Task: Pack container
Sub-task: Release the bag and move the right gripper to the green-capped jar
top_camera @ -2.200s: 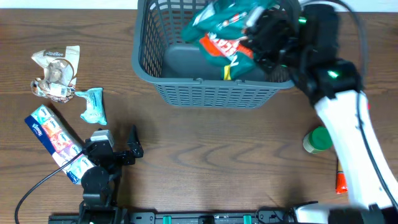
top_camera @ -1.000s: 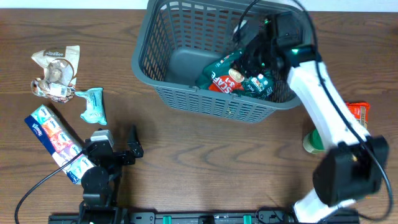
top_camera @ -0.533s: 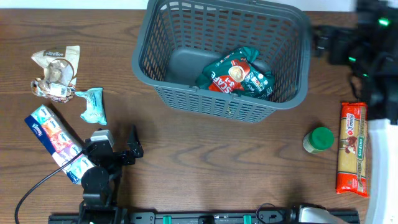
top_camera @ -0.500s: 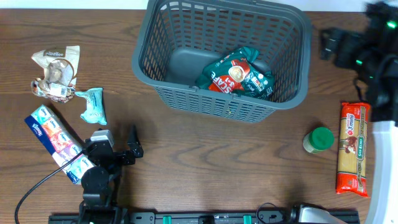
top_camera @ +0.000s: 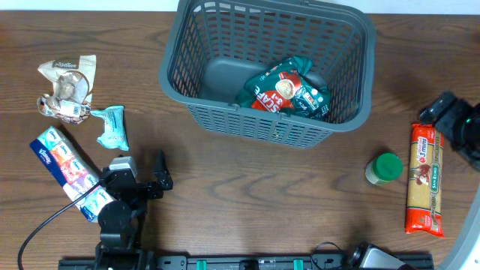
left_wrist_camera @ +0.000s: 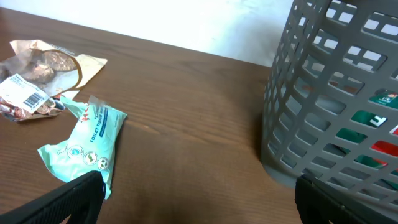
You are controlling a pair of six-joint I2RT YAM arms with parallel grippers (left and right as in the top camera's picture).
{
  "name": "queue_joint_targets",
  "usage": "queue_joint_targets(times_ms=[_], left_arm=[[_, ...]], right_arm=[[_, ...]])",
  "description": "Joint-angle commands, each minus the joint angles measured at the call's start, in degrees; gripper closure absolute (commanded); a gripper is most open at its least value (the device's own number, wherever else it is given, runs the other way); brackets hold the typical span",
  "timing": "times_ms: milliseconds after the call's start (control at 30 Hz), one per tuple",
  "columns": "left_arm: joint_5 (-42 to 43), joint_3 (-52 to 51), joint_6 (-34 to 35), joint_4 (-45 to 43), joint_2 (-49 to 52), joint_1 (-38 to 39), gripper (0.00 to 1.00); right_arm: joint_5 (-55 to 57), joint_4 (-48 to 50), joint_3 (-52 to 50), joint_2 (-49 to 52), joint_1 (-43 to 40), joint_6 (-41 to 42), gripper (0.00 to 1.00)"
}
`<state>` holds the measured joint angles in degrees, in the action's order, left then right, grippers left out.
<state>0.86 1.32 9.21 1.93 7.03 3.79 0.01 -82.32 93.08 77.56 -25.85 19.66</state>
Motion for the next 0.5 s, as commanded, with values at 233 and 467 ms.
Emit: queue_joint_targets(times_ms=[233,467], left_arm=[[-1.3,-1.1,0.1,2.2,0.1,-0.2,0.01],[-1.3,-1.1,0.1,2.2,0.1,-0.2,0.02]], right_arm=[[-0.7,2.7,-12.8,-0.1,-0.3,2.4,0.01],[-0.7,18.0,-28.9,0.0,-0.3,3.3,0.01]])
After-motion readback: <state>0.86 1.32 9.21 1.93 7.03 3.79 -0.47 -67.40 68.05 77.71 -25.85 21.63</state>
